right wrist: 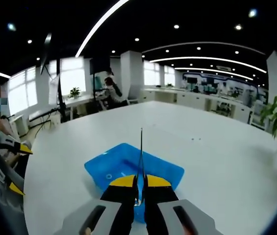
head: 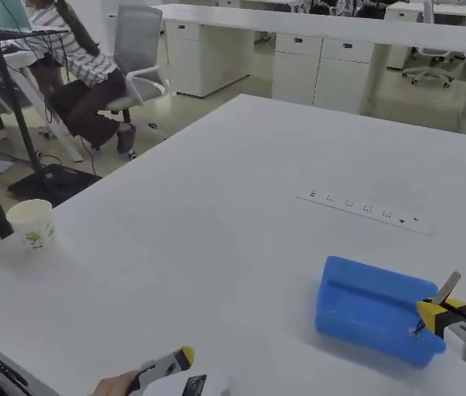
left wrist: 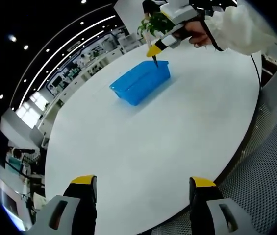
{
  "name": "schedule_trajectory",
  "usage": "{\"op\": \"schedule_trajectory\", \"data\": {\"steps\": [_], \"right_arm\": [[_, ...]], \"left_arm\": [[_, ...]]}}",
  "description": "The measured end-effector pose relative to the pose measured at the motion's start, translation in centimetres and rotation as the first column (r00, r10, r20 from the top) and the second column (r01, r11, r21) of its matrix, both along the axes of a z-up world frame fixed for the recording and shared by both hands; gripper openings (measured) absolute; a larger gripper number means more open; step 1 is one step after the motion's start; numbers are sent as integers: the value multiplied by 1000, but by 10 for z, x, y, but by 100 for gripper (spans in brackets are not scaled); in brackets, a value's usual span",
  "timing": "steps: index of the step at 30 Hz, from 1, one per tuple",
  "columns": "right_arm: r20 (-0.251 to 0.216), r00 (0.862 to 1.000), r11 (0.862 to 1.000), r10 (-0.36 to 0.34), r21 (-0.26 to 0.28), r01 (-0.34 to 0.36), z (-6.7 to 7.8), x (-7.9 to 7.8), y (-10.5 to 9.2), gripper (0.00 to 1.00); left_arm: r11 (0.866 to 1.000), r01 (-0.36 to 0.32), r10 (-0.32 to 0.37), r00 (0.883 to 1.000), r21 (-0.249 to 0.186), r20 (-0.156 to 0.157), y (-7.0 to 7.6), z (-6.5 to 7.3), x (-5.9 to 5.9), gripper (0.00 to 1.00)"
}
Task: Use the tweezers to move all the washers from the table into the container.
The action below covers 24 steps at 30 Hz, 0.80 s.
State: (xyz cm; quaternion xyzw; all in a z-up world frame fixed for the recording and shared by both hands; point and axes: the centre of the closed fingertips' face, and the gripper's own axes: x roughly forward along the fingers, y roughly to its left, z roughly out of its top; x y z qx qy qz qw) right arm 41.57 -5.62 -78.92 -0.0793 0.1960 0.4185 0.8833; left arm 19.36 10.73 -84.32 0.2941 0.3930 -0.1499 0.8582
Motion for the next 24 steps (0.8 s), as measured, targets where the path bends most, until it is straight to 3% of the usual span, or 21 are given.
{"op": "schedule_trajectory", "data": {"steps": [8,24], "right_arm": [[-24,1000,999,10,-43,-11,-19,3,2,2],[-35,999,998,-2,-69,0,-30,5,3,3]], "left_arm": [[1000,0,0,1000,3,-11,1,0,-2,78],[1000,-2,2,1000,4,-13,2,0,-2,78]]}}
